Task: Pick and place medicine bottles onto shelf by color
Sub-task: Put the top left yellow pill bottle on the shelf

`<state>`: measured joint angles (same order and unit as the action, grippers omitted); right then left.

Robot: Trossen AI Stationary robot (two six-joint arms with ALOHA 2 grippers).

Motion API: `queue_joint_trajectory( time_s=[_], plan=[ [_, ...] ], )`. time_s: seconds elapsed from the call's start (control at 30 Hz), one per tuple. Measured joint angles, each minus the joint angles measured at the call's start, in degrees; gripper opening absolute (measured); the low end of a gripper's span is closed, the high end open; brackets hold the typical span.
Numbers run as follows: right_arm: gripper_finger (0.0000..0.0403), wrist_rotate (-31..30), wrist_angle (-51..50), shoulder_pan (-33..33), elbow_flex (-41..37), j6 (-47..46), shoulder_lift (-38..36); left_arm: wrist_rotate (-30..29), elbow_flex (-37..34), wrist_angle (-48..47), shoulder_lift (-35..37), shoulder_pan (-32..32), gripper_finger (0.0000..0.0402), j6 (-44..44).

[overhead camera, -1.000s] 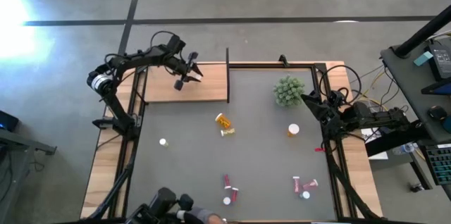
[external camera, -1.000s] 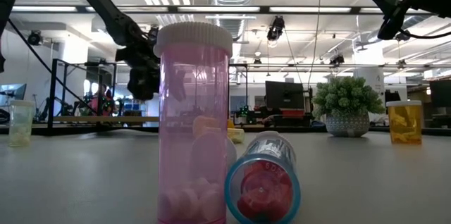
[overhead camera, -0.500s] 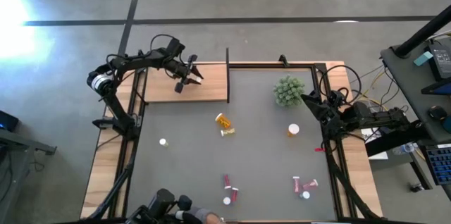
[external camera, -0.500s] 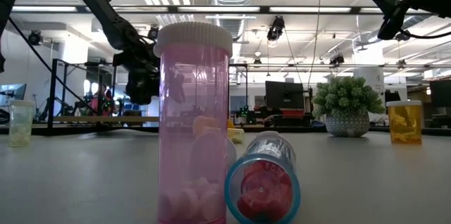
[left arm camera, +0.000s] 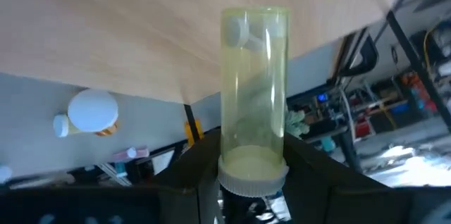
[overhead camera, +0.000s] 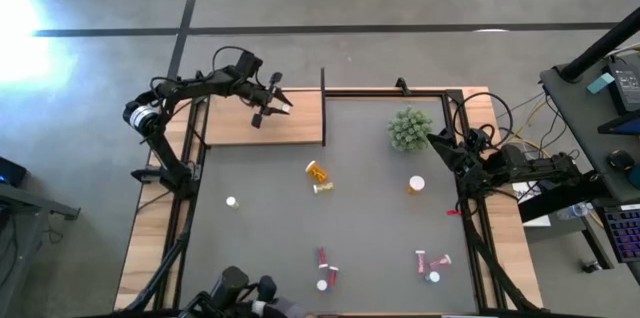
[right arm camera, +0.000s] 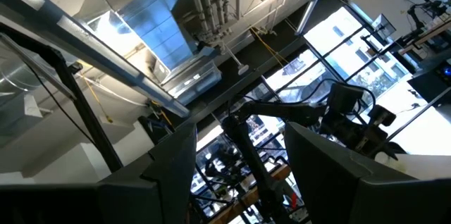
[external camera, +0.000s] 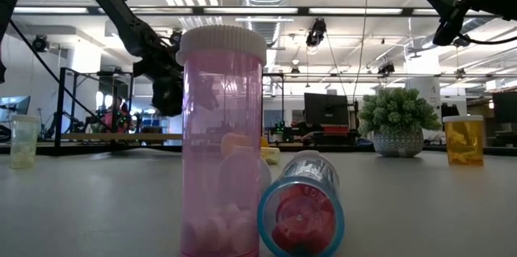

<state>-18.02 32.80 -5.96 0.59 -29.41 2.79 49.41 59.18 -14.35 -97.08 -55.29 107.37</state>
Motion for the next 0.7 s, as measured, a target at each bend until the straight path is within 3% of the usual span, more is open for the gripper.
queue_joint_trajectory(
  time_s=[0.47, 0.7],
  plan=[
    [0.0206, -0.02, 0.00, -0.02, 0.01, -0.02, 0.00, -3.16, 0.65, -0.23, 3.01, 0.82, 0.0109, -18.02],
    [0.0206, -0.01, 0.01, -0.01, 0.00, -0.02, -0.01, -6.81, 0.41, -6.88, 7.96, 2.56, 0.0109, -25.21]
  ],
)
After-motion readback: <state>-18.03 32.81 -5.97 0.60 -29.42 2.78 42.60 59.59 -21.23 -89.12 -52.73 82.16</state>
